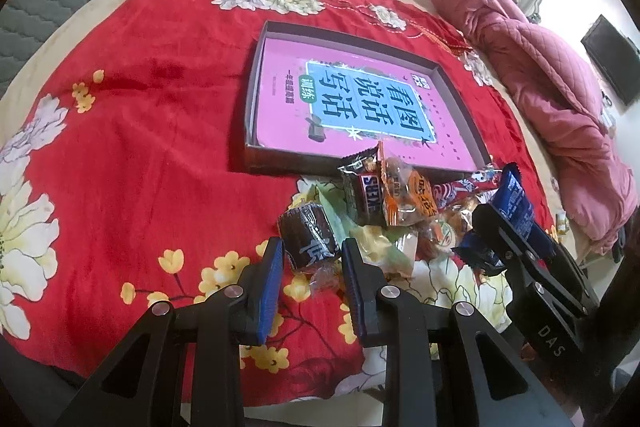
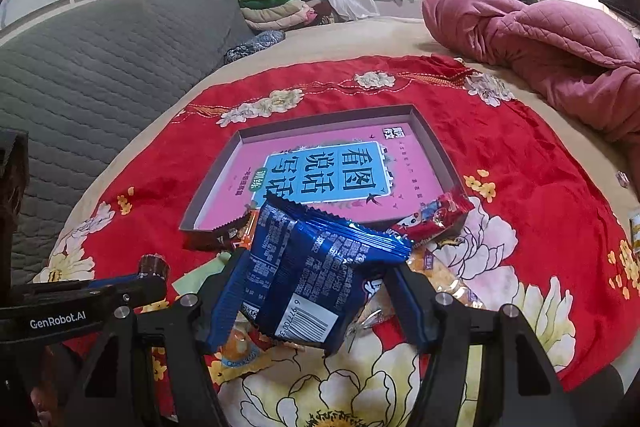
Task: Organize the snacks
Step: 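Lift the candy and blue bag over the pink box with both grippers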
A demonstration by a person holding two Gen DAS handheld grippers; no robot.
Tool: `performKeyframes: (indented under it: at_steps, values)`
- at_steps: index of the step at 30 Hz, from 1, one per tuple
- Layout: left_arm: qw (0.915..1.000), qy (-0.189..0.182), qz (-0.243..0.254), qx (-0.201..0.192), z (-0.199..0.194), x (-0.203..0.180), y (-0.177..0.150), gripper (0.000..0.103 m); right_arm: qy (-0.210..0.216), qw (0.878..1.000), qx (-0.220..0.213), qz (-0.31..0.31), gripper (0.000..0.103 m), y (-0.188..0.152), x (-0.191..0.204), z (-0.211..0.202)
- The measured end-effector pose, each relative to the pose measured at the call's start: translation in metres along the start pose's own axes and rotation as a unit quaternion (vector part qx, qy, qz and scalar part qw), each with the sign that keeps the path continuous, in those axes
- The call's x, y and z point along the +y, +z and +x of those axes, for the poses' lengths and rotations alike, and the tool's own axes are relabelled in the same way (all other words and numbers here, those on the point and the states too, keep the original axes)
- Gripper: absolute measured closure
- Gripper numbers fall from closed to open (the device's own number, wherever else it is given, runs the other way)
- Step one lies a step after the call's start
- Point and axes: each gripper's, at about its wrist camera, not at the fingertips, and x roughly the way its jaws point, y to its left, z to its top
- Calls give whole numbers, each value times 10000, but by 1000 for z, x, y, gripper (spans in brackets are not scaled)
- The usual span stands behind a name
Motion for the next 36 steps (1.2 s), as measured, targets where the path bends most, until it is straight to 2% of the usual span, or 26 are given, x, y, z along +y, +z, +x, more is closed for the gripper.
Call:
performKeyframes:
  at_steps: [19,36]
  values:
    - [9999,47,-40,-116,1,-4,17,73,22,9997,-205,-97,37,9,2,2]
    - [9997,-27,-22,-221,7,-17,41,73,-48,9991,-421,68,37,22,-12,2]
